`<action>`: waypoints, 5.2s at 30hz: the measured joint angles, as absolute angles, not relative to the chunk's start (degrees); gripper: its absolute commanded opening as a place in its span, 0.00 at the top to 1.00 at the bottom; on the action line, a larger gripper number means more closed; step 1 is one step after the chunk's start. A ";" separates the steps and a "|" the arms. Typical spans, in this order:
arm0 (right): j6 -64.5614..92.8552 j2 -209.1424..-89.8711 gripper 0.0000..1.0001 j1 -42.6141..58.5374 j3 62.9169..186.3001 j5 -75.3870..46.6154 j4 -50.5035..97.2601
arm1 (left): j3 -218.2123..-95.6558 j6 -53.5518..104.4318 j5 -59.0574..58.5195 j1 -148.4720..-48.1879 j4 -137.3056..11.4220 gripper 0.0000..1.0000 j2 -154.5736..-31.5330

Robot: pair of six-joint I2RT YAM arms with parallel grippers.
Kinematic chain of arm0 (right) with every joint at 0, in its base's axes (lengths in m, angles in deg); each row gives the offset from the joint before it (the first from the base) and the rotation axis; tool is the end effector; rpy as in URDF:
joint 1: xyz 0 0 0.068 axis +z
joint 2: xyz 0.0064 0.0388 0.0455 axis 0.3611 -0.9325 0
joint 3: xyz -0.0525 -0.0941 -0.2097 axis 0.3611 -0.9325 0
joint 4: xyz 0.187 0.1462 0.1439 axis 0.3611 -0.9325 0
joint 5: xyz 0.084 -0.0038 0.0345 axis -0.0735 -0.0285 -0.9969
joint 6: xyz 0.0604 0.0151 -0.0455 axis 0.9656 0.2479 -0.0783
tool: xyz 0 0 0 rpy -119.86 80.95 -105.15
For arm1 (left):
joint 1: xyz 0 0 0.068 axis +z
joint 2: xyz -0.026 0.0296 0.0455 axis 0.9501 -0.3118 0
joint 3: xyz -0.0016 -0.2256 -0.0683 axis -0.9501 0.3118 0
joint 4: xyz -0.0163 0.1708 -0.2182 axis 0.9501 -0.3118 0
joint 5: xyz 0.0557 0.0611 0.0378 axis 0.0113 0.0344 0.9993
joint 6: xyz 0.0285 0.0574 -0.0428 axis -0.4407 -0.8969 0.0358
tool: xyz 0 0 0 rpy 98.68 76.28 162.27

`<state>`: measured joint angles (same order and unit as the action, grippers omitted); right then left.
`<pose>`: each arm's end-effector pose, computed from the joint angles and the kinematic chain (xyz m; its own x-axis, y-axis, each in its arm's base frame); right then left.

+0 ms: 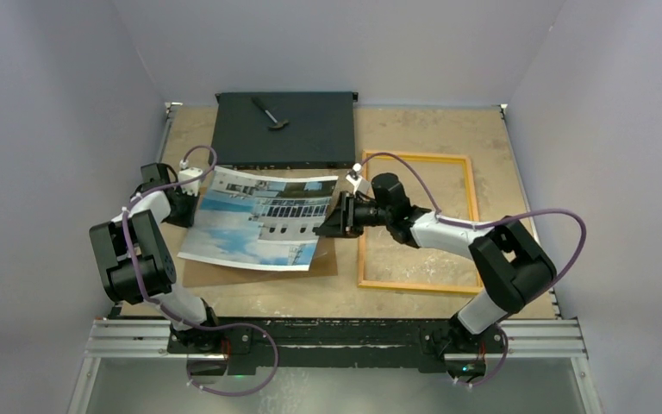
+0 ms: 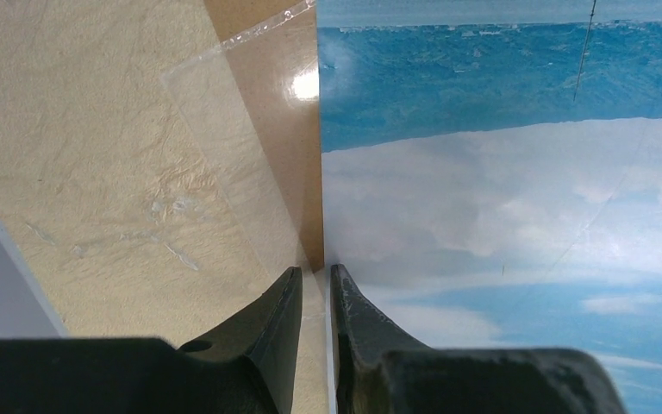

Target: Put the photo into the frame

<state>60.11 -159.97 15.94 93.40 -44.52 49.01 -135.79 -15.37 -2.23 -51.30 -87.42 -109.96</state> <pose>0.2669 0.2523 0.1403 -0.9216 0.0921 -0.3772 -0.3236 0.3548 0.8772 0.3105 0.1038 0.0867 -0.8649 0.1892 -0.4649 0.1729 0.9819 0.0778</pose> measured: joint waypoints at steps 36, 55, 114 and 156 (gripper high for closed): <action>65.37 -166.07 1.00 14.69 87.52 -49.90 60.14 | -138.04 -13.19 -3.84 -51.41 -92.51 0.73 -110.57; 52.02 -151.27 1.00 4.27 101.22 -48.76 32.42 | -146.39 -11.61 -6.58 -54.99 -101.93 0.60 -111.51; 37.31 -141.90 1.00 -15.95 137.55 -63.37 17.56 | -172.71 -20.66 -54.31 -74.20 -109.78 0.02 -110.27; 47.23 -142.27 1.00 -11.41 128.79 -67.39 37.71 | -172.33 -56.03 -71.12 -75.54 -144.88 0.04 -110.64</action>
